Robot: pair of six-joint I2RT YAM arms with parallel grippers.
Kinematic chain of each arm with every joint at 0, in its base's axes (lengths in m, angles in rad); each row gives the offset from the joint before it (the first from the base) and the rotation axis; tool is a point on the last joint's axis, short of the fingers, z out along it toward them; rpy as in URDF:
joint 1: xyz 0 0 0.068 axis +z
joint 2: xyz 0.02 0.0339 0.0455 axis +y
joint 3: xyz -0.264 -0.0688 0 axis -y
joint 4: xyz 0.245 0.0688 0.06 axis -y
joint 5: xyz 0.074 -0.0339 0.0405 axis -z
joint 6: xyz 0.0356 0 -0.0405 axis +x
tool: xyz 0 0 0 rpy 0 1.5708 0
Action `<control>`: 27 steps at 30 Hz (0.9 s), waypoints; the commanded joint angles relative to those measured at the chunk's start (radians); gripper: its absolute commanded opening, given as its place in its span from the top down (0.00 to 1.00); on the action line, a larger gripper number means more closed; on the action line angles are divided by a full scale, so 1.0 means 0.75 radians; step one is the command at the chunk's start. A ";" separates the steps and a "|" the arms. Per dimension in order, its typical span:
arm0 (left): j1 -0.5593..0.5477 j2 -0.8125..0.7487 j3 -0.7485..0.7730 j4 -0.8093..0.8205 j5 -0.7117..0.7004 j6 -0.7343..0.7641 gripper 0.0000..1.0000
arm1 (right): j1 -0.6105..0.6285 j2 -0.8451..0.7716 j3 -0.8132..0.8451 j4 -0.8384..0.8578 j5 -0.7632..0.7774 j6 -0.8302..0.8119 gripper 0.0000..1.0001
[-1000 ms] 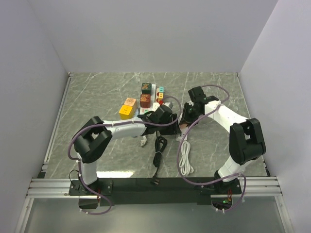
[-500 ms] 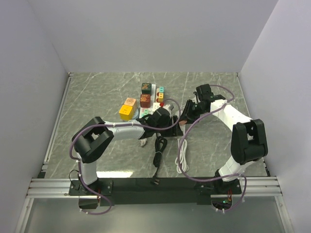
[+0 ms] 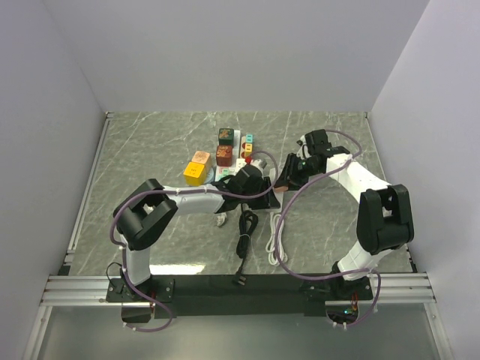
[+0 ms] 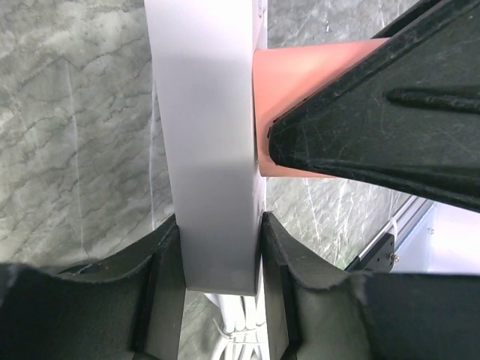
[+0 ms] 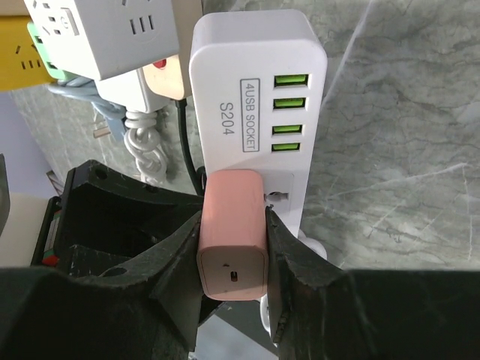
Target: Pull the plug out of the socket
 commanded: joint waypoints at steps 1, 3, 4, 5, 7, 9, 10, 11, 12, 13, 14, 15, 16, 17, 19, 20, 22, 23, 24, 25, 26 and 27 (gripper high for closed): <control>-0.005 0.041 0.039 -0.074 -0.098 0.025 1.00 | -0.015 -0.119 0.030 -0.037 -0.099 0.064 1.00; 0.009 0.066 0.049 -0.111 -0.106 0.010 1.00 | -0.038 -0.134 0.053 -0.063 -0.074 0.060 1.00; 0.017 0.076 0.051 -0.109 -0.110 0.004 1.00 | -0.048 -0.160 0.063 -0.071 -0.042 0.060 1.00; 0.021 0.084 0.055 -0.144 -0.110 -0.004 1.00 | -0.058 -0.179 0.059 -0.059 -0.033 0.072 1.00; 0.038 0.100 0.057 -0.152 -0.100 -0.018 1.00 | -0.089 -0.256 0.022 -0.023 0.001 0.101 1.00; 0.046 0.111 0.053 -0.144 -0.088 -0.031 1.00 | -0.121 -0.316 -0.029 0.071 0.004 0.158 1.00; 0.054 0.113 0.053 -0.134 -0.076 -0.037 1.00 | -0.132 -0.373 -0.088 0.112 0.000 0.203 1.00; 0.056 0.121 0.053 -0.132 -0.065 -0.039 1.00 | -0.142 -0.398 -0.115 0.179 0.000 0.221 1.00; 0.060 0.125 0.061 -0.138 -0.061 -0.037 1.00 | -0.146 -0.420 -0.143 0.221 -0.009 0.234 1.00; 0.060 0.125 0.065 -0.140 -0.063 -0.035 1.00 | -0.146 -0.447 -0.174 0.245 -0.009 0.244 1.00; 0.060 0.123 0.068 -0.132 -0.061 -0.031 1.00 | -0.144 -0.439 -0.180 0.250 -0.013 0.234 1.00; 0.062 0.121 0.072 -0.132 -0.059 -0.029 1.00 | -0.144 -0.439 -0.174 0.233 -0.009 0.224 1.00; 0.060 0.121 0.078 -0.132 -0.057 -0.023 0.99 | -0.144 -0.416 -0.154 0.179 0.014 0.197 1.00; 0.060 0.125 0.092 -0.136 -0.057 -0.023 1.00 | -0.144 -0.412 -0.154 0.172 0.038 0.185 1.00; 0.062 0.133 0.115 -0.152 -0.053 -0.016 1.00 | -0.142 -0.404 -0.138 0.123 0.061 0.142 1.00; 0.062 0.145 0.139 -0.156 -0.047 -0.016 1.00 | -0.136 -0.400 -0.129 0.107 0.091 0.126 1.00; 0.062 0.156 0.155 -0.156 -0.039 -0.014 1.00 | -0.124 -0.400 -0.125 0.082 0.167 0.099 1.00; 0.062 0.168 0.174 -0.162 -0.035 -0.012 1.00 | -0.105 -0.402 -0.131 0.084 0.258 0.095 1.00; 0.062 0.172 0.184 -0.162 -0.035 -0.010 1.00 | -0.095 -0.418 -0.176 0.106 0.280 0.095 1.00; 0.062 0.176 0.194 -0.166 -0.035 -0.012 1.00 | -0.087 -0.430 -0.215 0.210 0.280 0.119 1.00; 0.064 0.188 0.215 -0.164 -0.031 -0.012 1.00 | -0.072 -0.445 -0.268 0.304 0.249 0.146 1.00; 0.066 0.197 0.229 -0.164 -0.018 -0.012 1.00 | -0.062 -0.485 -0.394 0.420 0.182 0.200 1.00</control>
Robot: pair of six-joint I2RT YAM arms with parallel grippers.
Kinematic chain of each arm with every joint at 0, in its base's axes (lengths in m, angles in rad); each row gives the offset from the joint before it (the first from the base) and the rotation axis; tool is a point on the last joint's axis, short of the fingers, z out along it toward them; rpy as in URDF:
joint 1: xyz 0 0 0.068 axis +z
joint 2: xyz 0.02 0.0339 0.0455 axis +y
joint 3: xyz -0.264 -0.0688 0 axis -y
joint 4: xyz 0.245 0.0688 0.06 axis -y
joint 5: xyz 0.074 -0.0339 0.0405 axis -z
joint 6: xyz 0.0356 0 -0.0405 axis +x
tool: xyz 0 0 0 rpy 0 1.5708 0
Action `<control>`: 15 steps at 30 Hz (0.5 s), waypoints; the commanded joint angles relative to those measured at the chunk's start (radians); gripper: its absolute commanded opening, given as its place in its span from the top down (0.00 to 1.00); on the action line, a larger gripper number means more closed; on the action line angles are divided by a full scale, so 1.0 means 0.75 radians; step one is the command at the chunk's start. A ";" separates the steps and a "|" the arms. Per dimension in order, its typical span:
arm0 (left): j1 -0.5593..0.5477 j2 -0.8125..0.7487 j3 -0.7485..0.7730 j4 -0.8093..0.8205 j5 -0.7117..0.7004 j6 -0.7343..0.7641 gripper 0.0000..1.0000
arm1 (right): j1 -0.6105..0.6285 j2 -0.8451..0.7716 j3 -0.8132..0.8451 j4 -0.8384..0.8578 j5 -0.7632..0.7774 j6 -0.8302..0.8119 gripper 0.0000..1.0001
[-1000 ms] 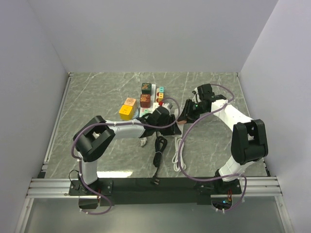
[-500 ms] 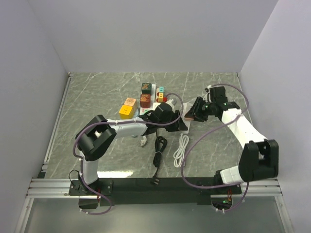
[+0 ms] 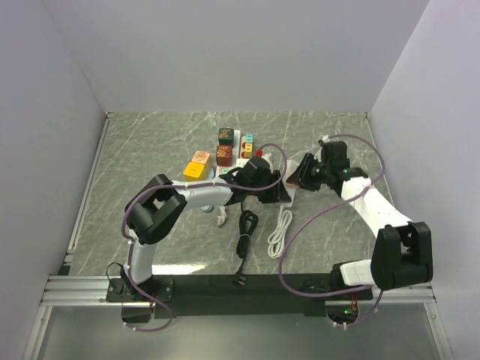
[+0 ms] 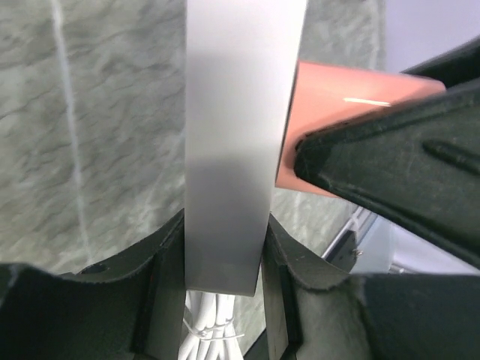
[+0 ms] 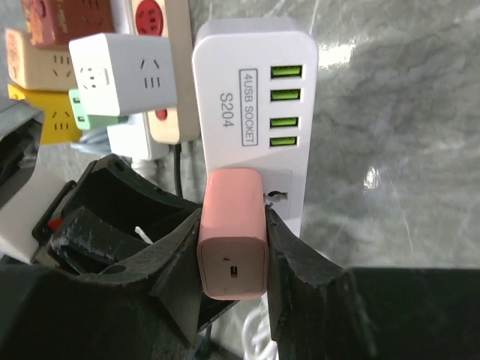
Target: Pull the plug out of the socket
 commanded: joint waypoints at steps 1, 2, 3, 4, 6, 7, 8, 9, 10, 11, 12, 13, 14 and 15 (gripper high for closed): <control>0.054 0.078 0.040 -0.187 -0.149 0.011 1.00 | 0.048 -0.135 -0.183 0.362 0.003 0.135 1.00; 0.056 0.090 0.064 -0.197 -0.149 0.011 1.00 | 0.084 -0.146 -0.199 0.372 0.052 0.141 1.00; 0.060 0.094 0.075 -0.204 -0.147 0.011 1.00 | 0.087 -0.146 -0.202 0.364 0.123 0.178 1.00; 0.062 0.094 0.079 -0.208 -0.147 0.011 1.00 | 0.087 -0.148 -0.206 0.358 0.130 0.192 1.00; 0.070 0.086 0.075 -0.204 -0.149 0.011 1.00 | 0.089 -0.168 -0.204 0.339 0.132 0.186 1.00; 0.072 0.078 0.065 -0.200 -0.149 0.011 1.00 | 0.087 -0.178 -0.196 0.309 0.126 0.176 1.00; 0.078 0.076 0.060 -0.199 -0.149 0.011 1.00 | 0.087 -0.188 -0.193 0.294 0.118 0.168 1.00; 0.084 0.072 0.056 -0.197 -0.147 0.011 1.00 | 0.081 -0.205 -0.173 0.278 0.100 0.160 1.00; 0.087 0.060 0.036 -0.191 -0.149 0.011 1.00 | 0.081 -0.207 -0.155 0.231 0.069 0.129 1.00; 0.089 0.056 0.028 -0.187 -0.149 0.013 1.00 | 0.079 -0.179 -0.134 0.208 0.022 0.099 1.00; 0.093 0.052 0.020 -0.191 -0.147 0.013 1.00 | 0.056 -0.146 -0.039 0.154 -0.023 0.019 1.00; 0.097 0.045 0.001 -0.189 -0.147 0.013 1.00 | 0.042 -0.107 0.021 -0.005 -0.064 -0.016 1.00; 0.099 0.041 -0.013 -0.187 -0.147 0.015 1.00 | 0.034 -0.030 0.078 -0.069 -0.095 -0.051 1.00; 0.103 0.033 -0.031 -0.177 -0.143 0.011 1.00 | 0.003 0.003 0.170 -0.127 -0.142 -0.124 1.00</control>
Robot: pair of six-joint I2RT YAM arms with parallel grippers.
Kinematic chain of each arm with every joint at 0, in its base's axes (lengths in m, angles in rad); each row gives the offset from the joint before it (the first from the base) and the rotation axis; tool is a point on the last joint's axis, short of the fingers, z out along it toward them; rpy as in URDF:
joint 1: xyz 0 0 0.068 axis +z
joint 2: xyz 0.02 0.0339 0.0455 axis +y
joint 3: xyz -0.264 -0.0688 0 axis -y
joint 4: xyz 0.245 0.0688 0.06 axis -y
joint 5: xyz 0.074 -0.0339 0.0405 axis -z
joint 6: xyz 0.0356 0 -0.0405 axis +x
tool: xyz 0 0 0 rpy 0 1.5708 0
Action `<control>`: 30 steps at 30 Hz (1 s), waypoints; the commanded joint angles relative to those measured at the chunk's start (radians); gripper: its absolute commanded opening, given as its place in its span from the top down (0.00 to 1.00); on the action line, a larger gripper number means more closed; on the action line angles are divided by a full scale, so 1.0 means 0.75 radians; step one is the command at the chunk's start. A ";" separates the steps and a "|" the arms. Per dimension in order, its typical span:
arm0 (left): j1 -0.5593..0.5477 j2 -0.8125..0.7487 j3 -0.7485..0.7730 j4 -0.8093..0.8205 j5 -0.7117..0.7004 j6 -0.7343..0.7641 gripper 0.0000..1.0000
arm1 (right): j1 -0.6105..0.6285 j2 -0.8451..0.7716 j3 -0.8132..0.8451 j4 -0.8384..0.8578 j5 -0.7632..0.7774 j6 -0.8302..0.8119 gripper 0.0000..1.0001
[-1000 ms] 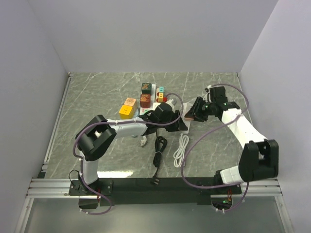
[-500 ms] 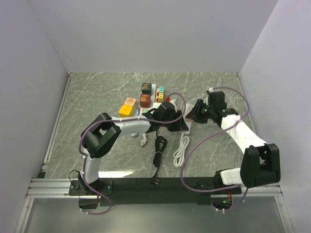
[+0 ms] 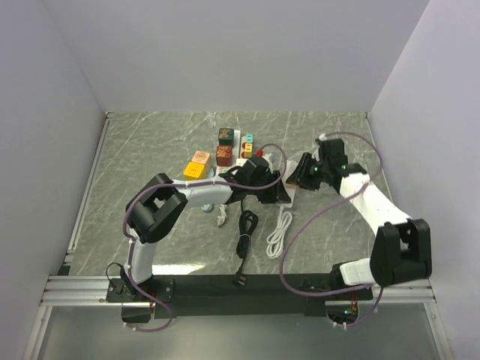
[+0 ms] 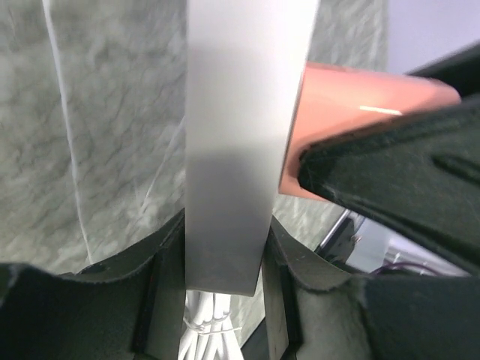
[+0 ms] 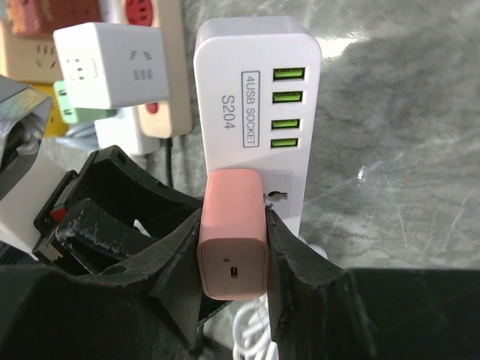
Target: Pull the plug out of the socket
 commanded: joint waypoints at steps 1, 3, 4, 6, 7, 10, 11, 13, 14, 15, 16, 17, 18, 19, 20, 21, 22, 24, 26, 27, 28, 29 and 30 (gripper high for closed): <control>0.083 -0.012 -0.095 -0.091 -0.217 -0.015 1.00 | -0.050 0.068 0.278 -0.262 -0.223 -0.147 1.00; 0.087 -0.016 -0.111 -0.084 -0.212 -0.026 1.00 | -0.067 0.075 0.285 -0.214 -0.239 -0.121 1.00; 0.087 -0.020 -0.117 -0.084 -0.212 -0.024 1.00 | -0.069 0.062 0.269 -0.189 -0.235 -0.108 1.00; 0.087 -0.022 -0.119 -0.084 -0.217 -0.022 1.00 | -0.065 0.026 0.201 -0.094 -0.209 -0.047 1.00; 0.089 -0.022 -0.119 -0.086 -0.219 -0.019 1.00 | -0.059 0.009 0.168 -0.057 -0.195 -0.019 1.00; 0.095 -0.020 -0.111 -0.086 -0.221 -0.017 1.00 | -0.022 -0.101 0.009 0.088 -0.082 0.100 1.00; 0.099 -0.020 -0.109 -0.088 -0.223 -0.019 1.00 | 0.012 -0.186 -0.095 0.129 -0.039 0.143 1.00; 0.105 -0.014 -0.101 -0.088 -0.217 -0.017 1.00 | 0.045 -0.248 -0.147 0.173 0.022 0.178 1.00; 0.109 -0.014 -0.095 -0.096 -0.219 -0.015 1.00 | 0.046 -0.261 -0.141 0.153 0.020 0.158 1.00; 0.109 -0.012 -0.095 -0.099 -0.221 -0.011 1.00 | 0.037 -0.253 -0.116 0.116 0.004 0.129 1.00; 0.109 -0.020 -0.105 -0.095 -0.223 -0.009 1.00 | 0.009 -0.236 -0.064 0.031 -0.008 0.099 1.00; 0.109 -0.022 -0.113 -0.095 -0.225 -0.007 1.00 | -0.007 -0.230 -0.039 0.003 -0.027 0.074 1.00; 0.111 -0.026 -0.117 -0.090 -0.227 -0.007 1.00 | -0.024 -0.220 -0.004 -0.052 -0.057 0.019 1.00; 0.111 -0.029 -0.134 -0.088 -0.225 -0.009 1.00 | -0.042 -0.204 0.037 -0.095 -0.094 -0.008 1.00; 0.113 -0.029 -0.140 -0.090 -0.225 -0.009 1.00 | -0.059 -0.155 0.132 -0.142 -0.106 -0.059 1.00; 0.115 -0.037 -0.150 -0.076 -0.223 -0.011 1.00 | -0.073 -0.132 0.176 -0.211 -0.111 -0.073 1.00; 0.115 -0.045 -0.172 -0.076 -0.219 -0.021 1.00 | -0.075 -0.116 0.211 -0.234 -0.074 -0.078 1.00; 0.115 -0.053 -0.181 -0.040 -0.212 -0.024 1.00 | -0.077 -0.114 0.260 -0.273 0.042 -0.063 1.00; 0.115 -0.055 -0.168 -0.043 -0.206 -0.019 1.00 | -0.087 -0.114 0.260 -0.304 0.307 0.000 1.00; 0.115 -0.055 -0.164 -0.043 -0.204 -0.019 1.00 | -0.102 -0.108 0.254 -0.344 0.384 0.028 1.00; 0.115 -0.061 -0.152 -0.043 -0.200 -0.011 1.00 | -0.122 -0.087 0.252 -0.375 0.500 0.063 1.00; 0.113 -0.067 -0.146 -0.041 -0.186 -0.011 1.00 | -0.132 -0.073 0.242 -0.412 0.718 0.142 1.00; 0.113 -0.076 -0.142 -0.037 -0.178 -0.011 1.00 | -0.141 -0.059 0.236 -0.487 0.843 0.188 1.00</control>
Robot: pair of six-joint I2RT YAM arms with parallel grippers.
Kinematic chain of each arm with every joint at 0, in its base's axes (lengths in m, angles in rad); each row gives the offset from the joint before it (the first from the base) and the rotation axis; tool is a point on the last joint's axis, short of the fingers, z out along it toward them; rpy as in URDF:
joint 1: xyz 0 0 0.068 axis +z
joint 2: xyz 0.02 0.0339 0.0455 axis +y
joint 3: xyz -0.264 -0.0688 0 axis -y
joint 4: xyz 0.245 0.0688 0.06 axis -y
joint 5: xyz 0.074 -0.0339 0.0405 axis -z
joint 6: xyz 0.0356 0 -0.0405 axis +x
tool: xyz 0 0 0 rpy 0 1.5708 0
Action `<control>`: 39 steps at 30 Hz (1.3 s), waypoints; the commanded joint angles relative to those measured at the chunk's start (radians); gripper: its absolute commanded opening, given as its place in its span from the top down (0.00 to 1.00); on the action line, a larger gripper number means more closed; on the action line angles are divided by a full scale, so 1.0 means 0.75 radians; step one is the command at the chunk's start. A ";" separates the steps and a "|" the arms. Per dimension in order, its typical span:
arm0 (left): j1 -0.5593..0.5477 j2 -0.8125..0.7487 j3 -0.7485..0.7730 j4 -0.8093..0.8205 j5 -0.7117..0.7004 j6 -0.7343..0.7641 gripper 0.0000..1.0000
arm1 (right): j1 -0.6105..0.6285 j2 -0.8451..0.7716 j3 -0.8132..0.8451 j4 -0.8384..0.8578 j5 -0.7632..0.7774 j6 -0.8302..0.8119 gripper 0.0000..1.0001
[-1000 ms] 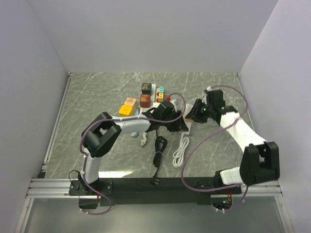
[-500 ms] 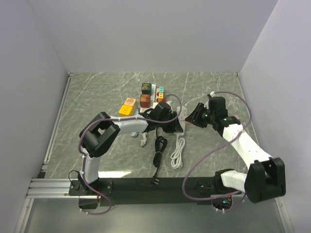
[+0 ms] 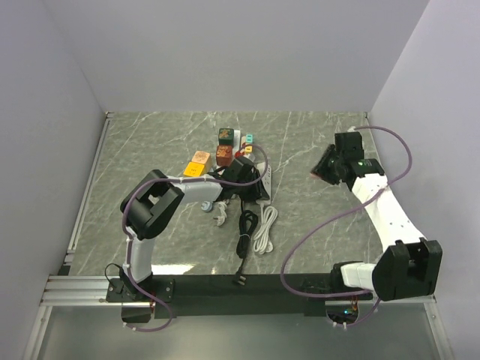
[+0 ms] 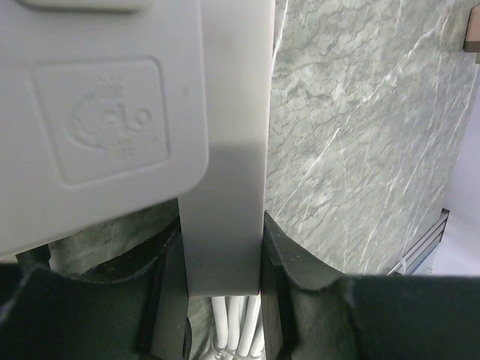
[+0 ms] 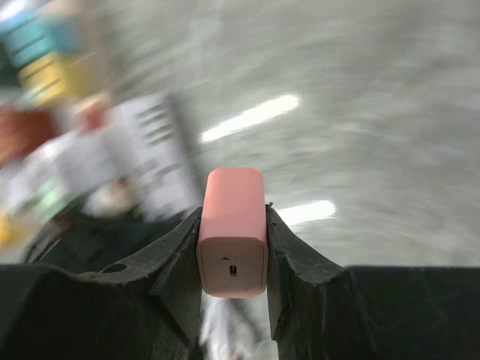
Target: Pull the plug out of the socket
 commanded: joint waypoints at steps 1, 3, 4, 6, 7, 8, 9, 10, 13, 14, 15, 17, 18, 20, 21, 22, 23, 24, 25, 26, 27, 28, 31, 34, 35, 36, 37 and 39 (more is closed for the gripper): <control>-0.011 -0.065 0.015 -0.001 -0.013 0.032 1.00 | -0.070 0.075 0.001 -0.227 0.579 0.177 1.00; -0.019 -0.108 0.031 -0.007 0.003 0.038 1.00 | -0.111 0.112 -0.046 -0.278 0.745 0.253 1.00; -0.023 -0.122 0.056 -0.013 0.012 0.044 1.00 | -0.140 0.148 -0.061 -0.297 0.774 0.284 1.00; -0.037 -0.159 0.078 -0.026 0.042 0.052 1.00 | -0.214 0.175 -0.097 -0.301 0.831 0.347 1.00; -0.042 -0.208 0.094 -0.026 0.046 0.054 1.00 | -0.230 0.191 -0.106 -0.299 0.845 0.360 1.00; -0.054 -0.232 0.103 -0.058 0.051 0.056 1.00 | -0.244 0.198 -0.114 -0.295 0.864 0.382 1.00; -0.058 -0.263 0.105 -0.071 0.065 0.059 1.00 | -0.253 0.206 -0.116 -0.289 0.884 0.396 0.99; -0.060 -0.322 0.111 -0.085 0.071 0.057 1.00 | -0.265 0.234 -0.116 -0.285 0.911 0.409 0.98; -0.066 -0.449 0.095 -0.144 0.089 0.042 1.00 | -0.326 0.332 -0.116 -0.264 0.895 0.440 0.96; -0.066 -0.484 0.085 -0.158 0.087 0.040 1.00 | -0.336 0.359 -0.108 -0.262 0.892 0.452 0.94; -0.066 -0.559 0.068 -0.175 0.081 0.040 1.00 | -0.363 0.386 -0.096 -0.264 0.892 0.456 0.94; -0.062 -0.639 0.046 -0.216 0.047 0.036 1.00 | -0.381 0.437 -0.077 -0.260 0.905 0.460 0.93; -0.062 -0.715 0.031 -0.230 0.024 0.034 1.00 | -0.406 0.451 -0.071 -0.252 0.905 0.458 0.92; -0.042 -0.781 0.031 -0.328 -0.037 0.014 1.00 | -0.430 0.502 -0.049 -0.258 0.907 0.456 0.89; -0.027 -0.854 0.015 -0.355 -0.045 0.003 1.00 | -0.443 0.521 -0.040 -0.264 0.913 0.454 0.88; -0.013 -0.891 0.007 -0.385 -0.058 -0.023 1.00 | -0.473 0.561 -0.030 -0.274 0.911 0.454 0.87; 0.030 -0.930 0.001 -0.465 -0.100 -0.041 1.00 | -0.484 0.576 -0.008 -0.287 0.911 0.456 0.85; 0.052 -1.013 -0.024 -0.500 -0.125 -0.050 1.00 | -0.494 0.592 0.001 -0.287 0.909 0.452 0.82; 0.077 -1.055 -0.034 -0.537 -0.166 -0.062 1.00 | -0.504 0.613 0.007 -0.283 0.903 0.448 0.75; 0.148 -1.091 -0.044 -0.630 -0.225 -0.062 1.00 | -0.508 0.625 0.023 -0.271 0.876 0.401 0.62; 0.189 -1.165 -0.075 -0.663 -0.228 -0.056 1.00 | -0.508 0.637 0.037 -0.273 0.850 0.395 0.54; 0.238 -1.196 -0.089 -0.702 -0.228 -0.036 1.00 | -0.508 0.658 0.064 -0.270 0.829 0.382 0.47; 0.453 -1.282 -0.120 -0.831 -0.281 0.044 1.00 | -0.508 0.662 0.088 -0.236 0.731 0.299 0.10; 0.623 -1.294 -0.108 -0.934 -0.338 0.158 1.00 | -0.492 0.605 0.085 -0.223 0.674 0.272 0.06; 0.696 -1.290 -0.106 -0.956 -0.356 0.189 1.00 | -0.484 0.583 0.082 -0.223 0.668 0.272 0.05; 0.737 -1.272 -0.108 -0.985 -0.375 0.220 1.00 | -0.463 0.560 0.080 -0.234 0.667 0.272 0.05; 0.778 -1.262 -0.108 -1.001 -0.395 0.267 1.00 | -0.449 0.515 0.080 -0.238 0.643 0.272 0.05; 0.909 -1.231 -0.116 -0.993 -0.393 0.344 1.00 | -0.408 0.448 0.080 -0.256 0.625 0.266 0.04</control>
